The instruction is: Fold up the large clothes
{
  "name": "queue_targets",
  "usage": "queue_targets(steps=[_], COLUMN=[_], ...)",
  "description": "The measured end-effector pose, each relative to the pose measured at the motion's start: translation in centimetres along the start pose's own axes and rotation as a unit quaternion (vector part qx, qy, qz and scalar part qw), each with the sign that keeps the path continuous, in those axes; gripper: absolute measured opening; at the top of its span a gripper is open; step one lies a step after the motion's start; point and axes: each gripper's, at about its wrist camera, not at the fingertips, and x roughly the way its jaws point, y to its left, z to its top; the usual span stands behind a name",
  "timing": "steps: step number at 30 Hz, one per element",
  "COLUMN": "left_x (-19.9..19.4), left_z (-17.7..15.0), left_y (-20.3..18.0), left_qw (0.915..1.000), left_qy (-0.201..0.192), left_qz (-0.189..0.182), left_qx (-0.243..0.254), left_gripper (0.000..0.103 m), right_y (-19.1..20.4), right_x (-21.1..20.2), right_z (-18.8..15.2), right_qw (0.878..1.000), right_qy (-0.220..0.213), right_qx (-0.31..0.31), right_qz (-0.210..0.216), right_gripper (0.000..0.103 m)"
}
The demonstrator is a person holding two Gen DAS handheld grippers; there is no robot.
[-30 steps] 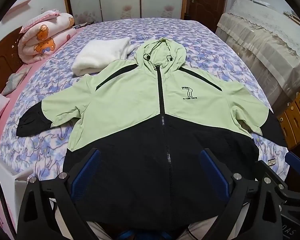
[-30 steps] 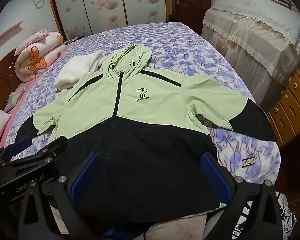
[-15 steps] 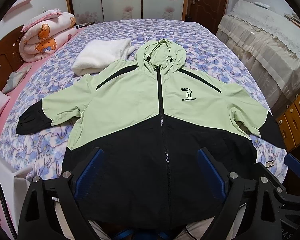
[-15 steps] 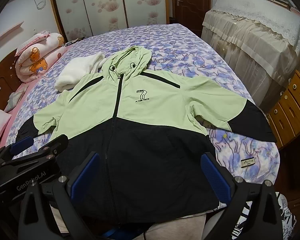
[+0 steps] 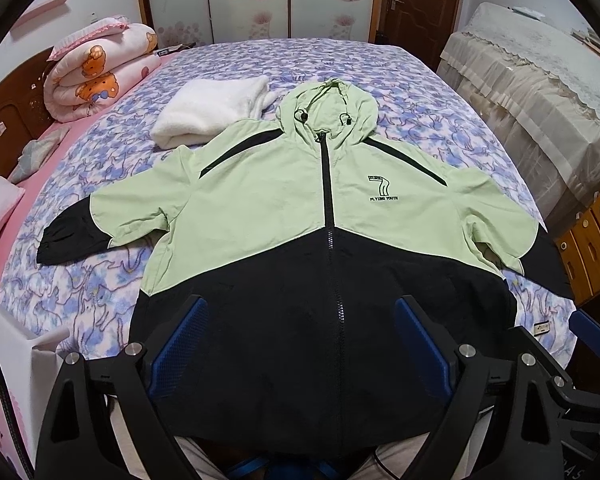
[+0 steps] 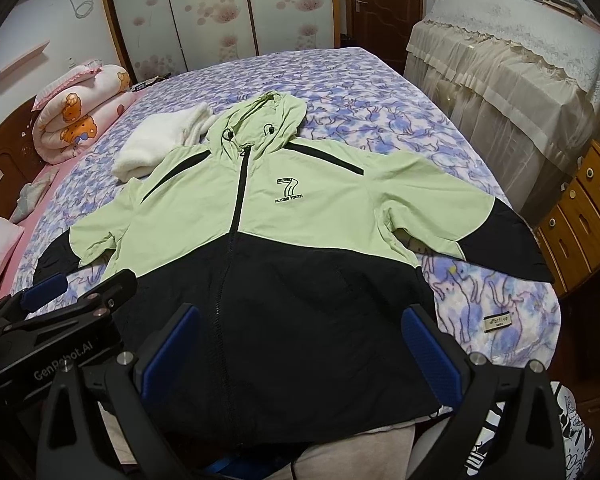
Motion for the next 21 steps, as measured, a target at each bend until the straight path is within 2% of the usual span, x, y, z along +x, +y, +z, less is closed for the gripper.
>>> queue_targets(steps=[11, 13, 21], left_x=[-0.1, 0.0, 0.0], left_z=[-0.2, -0.2, -0.2], left_y=[0.1, 0.0, 0.2], left_qw=[1.0000, 1.0000, 1.0000], left_qy=[0.006, 0.007, 0.008], left_qz=[0.002, 0.003, 0.003], left_qx=[-0.002, -0.003, -0.002], left_gripper=[0.093, 0.093, 0.093], right_y=[0.3, 1.5, 1.1], right_x=[0.0, -0.3, -0.2], right_z=[0.0, -0.3, -0.2], right_qw=[1.000, 1.000, 1.000], right_qy=[0.005, 0.002, 0.006], right_qx=[0.000, -0.003, -0.001], right_qz=[-0.002, -0.005, -0.003], right_gripper=[0.101, 0.101, 0.101])
